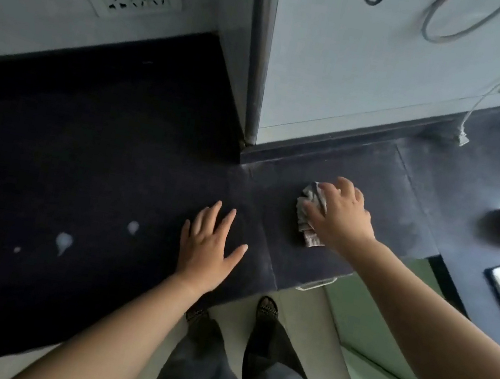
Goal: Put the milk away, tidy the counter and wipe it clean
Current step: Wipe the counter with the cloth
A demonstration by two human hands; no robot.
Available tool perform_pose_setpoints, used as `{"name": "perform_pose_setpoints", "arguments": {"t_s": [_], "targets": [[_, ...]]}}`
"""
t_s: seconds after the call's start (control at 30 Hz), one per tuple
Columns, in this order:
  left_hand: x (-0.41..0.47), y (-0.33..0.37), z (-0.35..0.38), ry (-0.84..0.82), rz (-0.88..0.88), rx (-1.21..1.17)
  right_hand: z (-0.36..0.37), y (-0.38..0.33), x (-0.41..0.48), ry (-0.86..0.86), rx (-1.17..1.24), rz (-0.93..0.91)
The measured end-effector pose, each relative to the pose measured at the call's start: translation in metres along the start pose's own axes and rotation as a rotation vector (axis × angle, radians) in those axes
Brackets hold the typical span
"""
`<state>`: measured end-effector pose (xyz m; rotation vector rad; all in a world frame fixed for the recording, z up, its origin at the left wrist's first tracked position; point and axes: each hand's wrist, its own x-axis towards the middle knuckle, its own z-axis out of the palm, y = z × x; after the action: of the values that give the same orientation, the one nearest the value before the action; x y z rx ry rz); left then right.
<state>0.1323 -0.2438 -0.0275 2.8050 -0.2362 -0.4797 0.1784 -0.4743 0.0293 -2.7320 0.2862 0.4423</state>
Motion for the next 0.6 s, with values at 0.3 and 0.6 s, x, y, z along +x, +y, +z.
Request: {"name": "perform_pose_setpoints", "arguments": {"t_s": [0.3,0.6], "targets": [[-0.005,0.004,0.015,0.037,-0.050,0.019,0.035,0.024,-0.016,-0.032,-0.160,-0.171],[-0.009,0.014,0.014,0.046,-0.115,0.000,0.036,0.042,-0.009,-0.005,-0.142,-0.284]]}}
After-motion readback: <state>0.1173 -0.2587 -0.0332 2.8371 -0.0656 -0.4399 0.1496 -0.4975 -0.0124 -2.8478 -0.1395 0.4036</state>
